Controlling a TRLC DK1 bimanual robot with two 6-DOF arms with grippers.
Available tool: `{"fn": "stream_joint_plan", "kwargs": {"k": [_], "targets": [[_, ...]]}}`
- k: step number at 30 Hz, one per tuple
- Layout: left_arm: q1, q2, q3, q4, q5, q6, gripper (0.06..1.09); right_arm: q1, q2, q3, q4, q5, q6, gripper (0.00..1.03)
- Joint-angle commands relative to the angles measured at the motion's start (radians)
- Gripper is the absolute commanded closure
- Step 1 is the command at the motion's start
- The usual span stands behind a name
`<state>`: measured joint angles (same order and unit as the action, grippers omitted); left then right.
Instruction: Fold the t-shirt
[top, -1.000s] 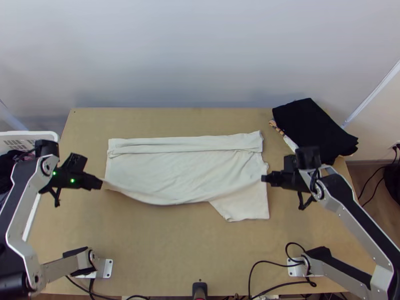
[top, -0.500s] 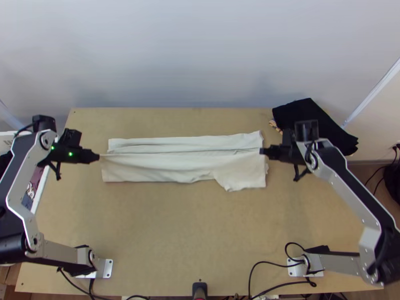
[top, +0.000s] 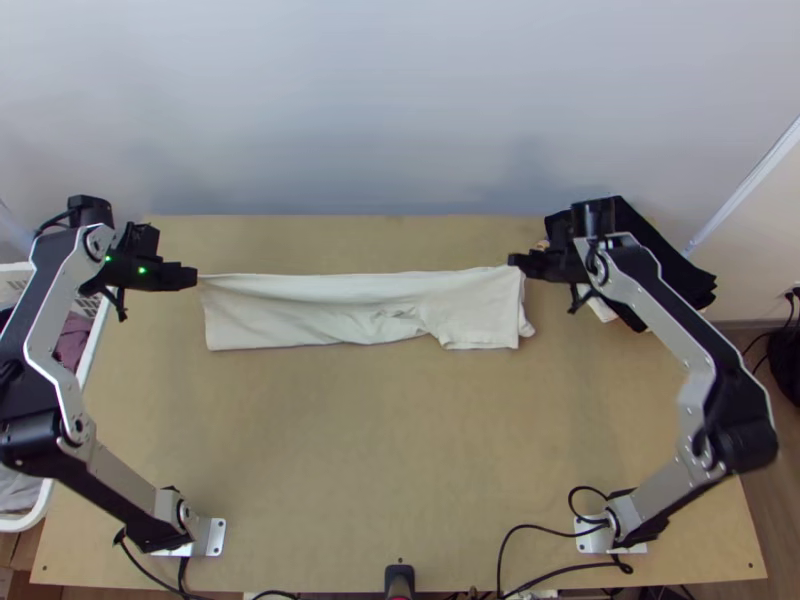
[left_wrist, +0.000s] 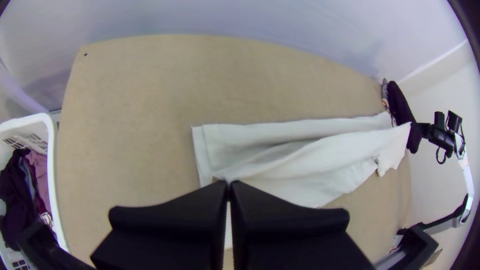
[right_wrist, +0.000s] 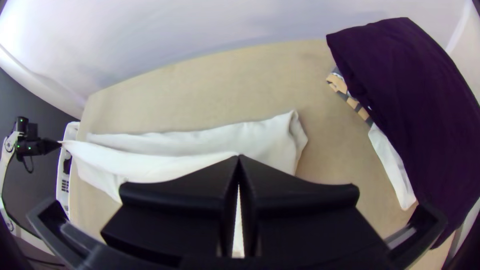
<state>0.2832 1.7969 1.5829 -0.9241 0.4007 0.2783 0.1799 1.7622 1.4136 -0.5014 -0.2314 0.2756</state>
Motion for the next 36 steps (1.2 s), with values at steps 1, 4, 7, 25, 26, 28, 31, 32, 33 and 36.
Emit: {"fn": "stream_joint_plan", "kwargs": {"k": [1,4,7,25,26,28,31,32,33,36], "targets": [[-0.006,0.061,0.034,0.021,-0.002,-0.034,1.04,-0.008,0.080,0.064,0.014,0.015,-0.016,1.00],[-0.013,0.096,0.034,0.039,-0.007,-0.053,1.04,-0.008,0.143,0.096,0.017,0.018,-0.018,1.00],[-0.022,0.121,0.022,0.067,-0.008,-0.077,1.04,-0.008,0.194,0.114,0.027,0.033,-0.024,1.00],[-0.032,0.127,-0.087,0.185,-0.008,-0.137,0.15,-0.002,0.243,0.156,0.081,0.149,-0.039,0.04],[-0.024,0.116,-0.092,0.199,-0.008,-0.145,0.11,0.000,0.214,0.147,0.081,0.149,-0.038,0.04],[-0.001,0.096,-0.104,0.214,0.006,-0.146,0.10,0.009,0.151,0.128,0.081,0.149,-0.036,0.04],[0.036,0.076,-0.118,0.231,0.012,-0.143,0.10,0.027,0.052,0.099,0.081,0.149,-0.018,0.04],[0.048,0.076,-0.118,0.232,0.012,-0.143,0.10,0.033,0.023,0.091,0.081,0.149,-0.015,0.04],[0.057,0.073,-0.123,0.231,0.017,-0.142,0.10,0.039,-0.007,0.082,0.081,0.149,-0.006,0.04],[0.088,0.065,-0.147,0.229,0.041,-0.133,0.10,0.064,-0.073,0.067,0.069,0.147,0.010,0.04]]}}
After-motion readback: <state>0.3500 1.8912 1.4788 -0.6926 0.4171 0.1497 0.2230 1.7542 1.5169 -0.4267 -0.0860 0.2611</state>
